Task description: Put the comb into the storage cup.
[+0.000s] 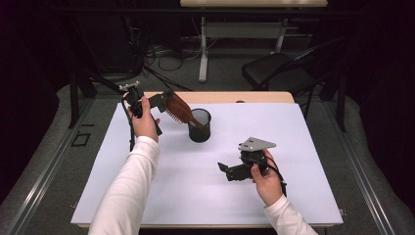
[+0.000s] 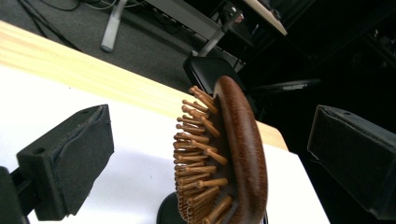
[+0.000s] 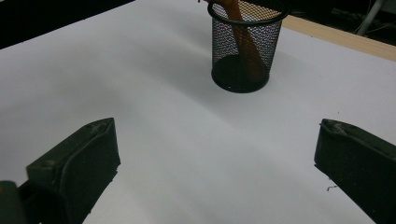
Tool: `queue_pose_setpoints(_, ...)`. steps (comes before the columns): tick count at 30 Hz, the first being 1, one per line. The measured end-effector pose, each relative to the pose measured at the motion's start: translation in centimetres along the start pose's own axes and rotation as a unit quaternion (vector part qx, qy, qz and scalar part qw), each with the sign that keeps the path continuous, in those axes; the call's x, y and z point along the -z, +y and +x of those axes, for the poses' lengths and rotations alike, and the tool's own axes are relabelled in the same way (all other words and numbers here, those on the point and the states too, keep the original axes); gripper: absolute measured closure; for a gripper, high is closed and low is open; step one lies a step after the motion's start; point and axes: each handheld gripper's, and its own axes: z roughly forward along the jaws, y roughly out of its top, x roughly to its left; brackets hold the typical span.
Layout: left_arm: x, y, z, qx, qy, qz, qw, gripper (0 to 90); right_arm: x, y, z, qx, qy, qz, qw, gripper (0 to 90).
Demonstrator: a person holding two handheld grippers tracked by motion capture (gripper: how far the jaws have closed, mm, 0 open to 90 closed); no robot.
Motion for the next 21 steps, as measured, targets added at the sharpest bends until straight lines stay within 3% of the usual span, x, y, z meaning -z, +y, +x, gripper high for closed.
queue_pose_setpoints(7,0.3,0.2,-0.6,-0.074,0.008,0.018,0.9971,0.4,0.0,0.0,0.0,0.000,0.000,0.000,1.0000,0.0)
queue_pose_setpoints(12,0.6,0.6,-0.6,-0.085,0.011,0.018,0.9962,0.4,-0.1,0.0,0.0,0.000,0.000,0.001,1.0000,0.0)
queue_pose_setpoints(21,2.0,1.5,-0.6,-0.121,0.019,0.018,0.9923,0.4,-0.1,0.0,0.0,0.000,0.000,0.001,1.0000,0.0)
